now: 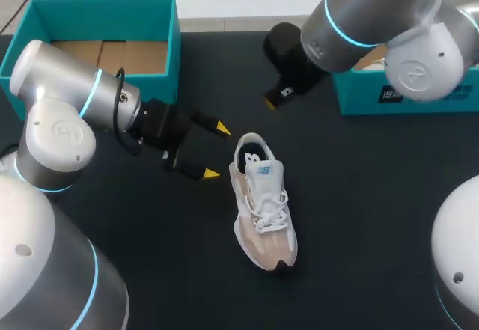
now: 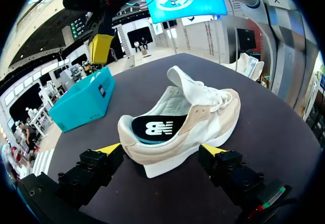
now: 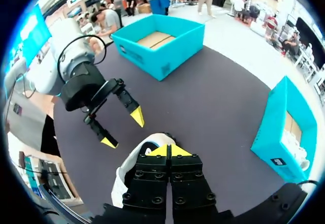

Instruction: Take the shoe out of the shoebox, open the shoe tongue, remove and reinsert the insole, then place the shoe into the shoebox

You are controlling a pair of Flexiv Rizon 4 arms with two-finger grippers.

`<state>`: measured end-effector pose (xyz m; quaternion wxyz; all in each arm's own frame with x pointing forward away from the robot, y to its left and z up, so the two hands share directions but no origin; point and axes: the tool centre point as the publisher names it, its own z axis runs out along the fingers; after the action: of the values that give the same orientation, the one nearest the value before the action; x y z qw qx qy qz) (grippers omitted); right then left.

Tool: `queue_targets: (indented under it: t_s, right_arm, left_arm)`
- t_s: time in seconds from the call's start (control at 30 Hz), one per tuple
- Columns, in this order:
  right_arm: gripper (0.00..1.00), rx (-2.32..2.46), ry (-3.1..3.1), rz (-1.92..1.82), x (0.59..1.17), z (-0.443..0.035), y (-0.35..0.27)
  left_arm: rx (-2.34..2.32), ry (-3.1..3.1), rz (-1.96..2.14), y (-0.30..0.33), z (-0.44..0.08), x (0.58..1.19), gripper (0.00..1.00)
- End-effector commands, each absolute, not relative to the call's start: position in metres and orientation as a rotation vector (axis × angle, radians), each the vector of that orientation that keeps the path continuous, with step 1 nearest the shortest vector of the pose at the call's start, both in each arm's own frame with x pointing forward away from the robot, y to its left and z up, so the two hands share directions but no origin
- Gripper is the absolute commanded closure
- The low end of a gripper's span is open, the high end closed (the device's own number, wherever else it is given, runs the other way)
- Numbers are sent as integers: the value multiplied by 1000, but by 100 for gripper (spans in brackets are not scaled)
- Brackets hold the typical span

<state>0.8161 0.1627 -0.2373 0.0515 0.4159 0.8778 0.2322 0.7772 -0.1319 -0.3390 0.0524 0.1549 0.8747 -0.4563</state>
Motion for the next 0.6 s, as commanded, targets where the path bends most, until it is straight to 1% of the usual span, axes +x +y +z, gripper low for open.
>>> queue_targets:
  t_s: [0.03, 0.27, 0.5, 0.6]
  right_arm:
    - [100, 1618, 2441, 687, 811, -250, 169]
    - [100, 1879, 2253, 637, 797, -264, 167]
    - [100, 2021, 2176, 543, 779, -284, 169]
    - [100, 2021, 2176, 543, 779, -284, 169]
  left_arm:
    - [424, 2709, -1327, -127, -336, 776, 0]
    - [369, 2700, -1355, -98, -316, 771, 0]
    - [348, 2688, -1344, -80, -300, 767, 0]
    - [355, 2687, -1339, -72, -291, 768, 0]
